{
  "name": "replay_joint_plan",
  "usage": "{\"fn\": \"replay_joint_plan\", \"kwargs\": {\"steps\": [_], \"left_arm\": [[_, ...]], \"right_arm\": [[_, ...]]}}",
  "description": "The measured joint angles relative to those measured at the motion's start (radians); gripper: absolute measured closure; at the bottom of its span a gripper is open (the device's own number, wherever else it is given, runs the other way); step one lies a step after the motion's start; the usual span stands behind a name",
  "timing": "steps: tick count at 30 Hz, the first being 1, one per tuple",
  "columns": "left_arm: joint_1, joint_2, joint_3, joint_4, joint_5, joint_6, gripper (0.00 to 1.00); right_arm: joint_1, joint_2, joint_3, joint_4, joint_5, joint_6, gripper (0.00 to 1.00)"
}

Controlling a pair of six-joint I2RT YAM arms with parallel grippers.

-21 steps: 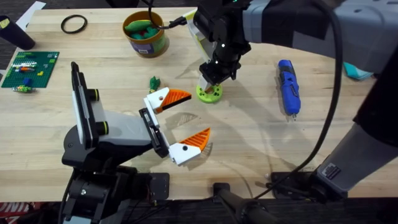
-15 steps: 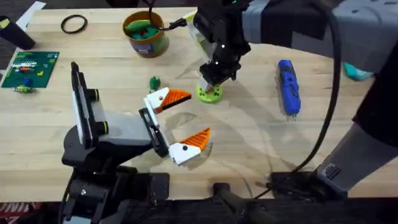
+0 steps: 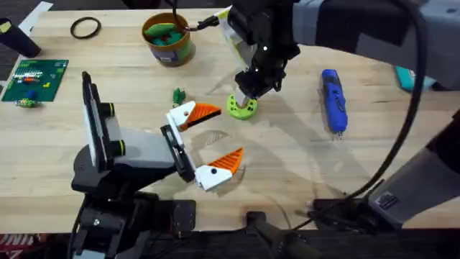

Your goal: Pick up the gripper from the table and insert it into the empty holder that is missing its gripper. Then pick up a screw, insert it into the mounting hole, and use the screwdriver to tighten it. Finally, clean up the table by picking up the vegetable and placing it into the bucket.

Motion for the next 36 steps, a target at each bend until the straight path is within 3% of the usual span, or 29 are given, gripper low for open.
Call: {"fn": "replay_joint_plan", "kwargs": {"steps": [16, 36], "left_arm": [[0.0, 0.0, 0.0, 0.0, 0.0, 0.0, 0.014], [0.0, 0.0, 0.0, 0.0, 0.0, 0.0, 0.014]], "right_arm": [[0.055, -0.002, -0.011, 0.004, 0.099, -0.029, 0.716], [0.054, 0.031, -0.036, 0.037, 0.098, -0.029, 0.716]]}}
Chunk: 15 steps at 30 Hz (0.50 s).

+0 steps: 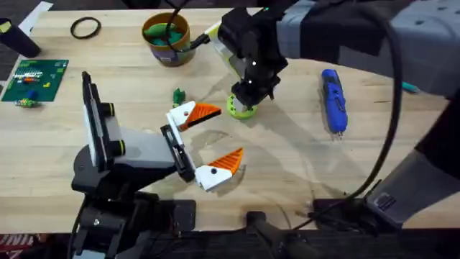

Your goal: Pick up the gripper from the table and insert it into the empty holder that is missing its gripper. Then pick up a screw, insert it into the mounting hole, and use the screwdriver to tighten it. Finally, clean up the table by picking up the vegetable and placing it into the bucket.

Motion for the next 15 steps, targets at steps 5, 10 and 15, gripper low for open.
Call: {"fn": "replay_joint_plan", "kwargs": {"steps": [5, 10, 15], "left_arm": [[0.0, 0.0, 0.0, 0.0, 0.0, 0.0, 0.014], [0.0, 0.0, 0.0, 0.0, 0.0, 0.0, 0.014], [0.0, 0.0, 0.0, 0.0, 0.0, 0.0, 0.014]], "right_arm": [[0.0, 0.014, 0.0, 0.0, -0.009, 0.0, 0.716], [0.0, 0.014, 0.0, -0.001, -0.012, 0.0, 0.716], [0.0, 0.014, 0.0, -0.016, -0.015, 0.0, 0.716]]}}
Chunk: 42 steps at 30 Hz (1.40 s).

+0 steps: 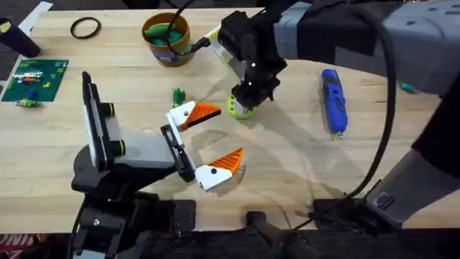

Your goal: Pick up the gripper from the table and insert it into the empty holder that is missing its gripper. Then pick up a screw, insert it into the mounting hole, and use the screwdriver to tighten it. Finally, clean up the table by picking up the vegetable and placing it into the bucket.

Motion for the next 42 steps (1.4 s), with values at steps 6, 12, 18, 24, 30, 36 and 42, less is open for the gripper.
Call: {"fn": "replay_joint_plan", "kwargs": {"steps": [6, 12, 18, 24, 30, 36, 42], "left_arm": [[0.0, 0.0, 0.0, 0.0, 0.0, 0.0, 0.014], [0.0, 0.0, 0.0, 0.0, 0.0, 0.0, 0.014], [0.0, 0.0, 0.0, 0.0, 0.0, 0.0, 0.014], [0.0, 0.0, 0.0, 0.0, 0.0, 0.0, 0.015], [0.0, 0.0, 0.0, 0.0, 0.0, 0.0, 0.015], [0.0, 0.0, 0.0, 0.0, 0.0, 0.0, 0.014], [0.0, 0.0, 0.0, 0.0, 0.0, 0.0, 0.014]], "right_arm": [[0.0, 0.0, 0.0, -0.002, -0.001, 0.0, 0.716], [0.0, 0.0, 0.0, -0.002, -0.001, 0.0, 0.716], [0.0, 0.0, 0.0, -0.002, -0.001, 0.0, 0.716], [0.0, 0.0, 0.0, -0.005, -0.001, 0.0, 0.799], [0.0, 0.0, 0.0, -0.007, -0.006, -0.001, 0.981], [0.0, 0.0, 0.0, -0.007, -0.008, 0.0, 0.998], [0.0, 0.0, 0.0, -0.007, -0.008, 0.0, 0.998]]}}
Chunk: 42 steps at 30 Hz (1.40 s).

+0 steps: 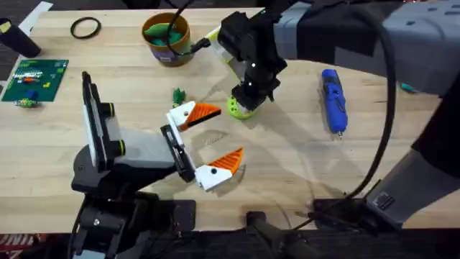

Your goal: Pick up the gripper from the table and insert it into the empty holder that is missing its gripper. Then pick up a screw, insert it into the mounting hole, and use the screwdriver to tighten it. Finally, clean up the table by picking up the vegetable and placing it into the bucket.

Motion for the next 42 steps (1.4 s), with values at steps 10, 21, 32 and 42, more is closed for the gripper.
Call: {"fn": "replay_joint_plan", "kwargs": {"steps": [10, 21, 32, 42], "left_arm": [[0.0, 0.0, 0.0, 0.0, 0.0, 0.0, 0.014], [0.0, 0.0, 0.0, 0.0, 0.0, 0.0, 0.014], [0.0, 0.0, 0.0, 0.0, 0.0, 0.0, 0.014], [0.0, 0.0, 0.0, 0.0, 0.0, 0.0, 0.014]], "right_arm": [[0.0, 0.0, 0.0, 0.0, 0.0, 0.0, 0.998], [-0.001, -0.178, -0.003, -0.047, 0.0, 0.0, 0.998], [-0.024, -0.394, 0.018, -0.128, -0.003, 0.0, 0.998], [-0.024, -0.464, 0.021, -0.162, -0.06, 0.0, 0.998]]}}
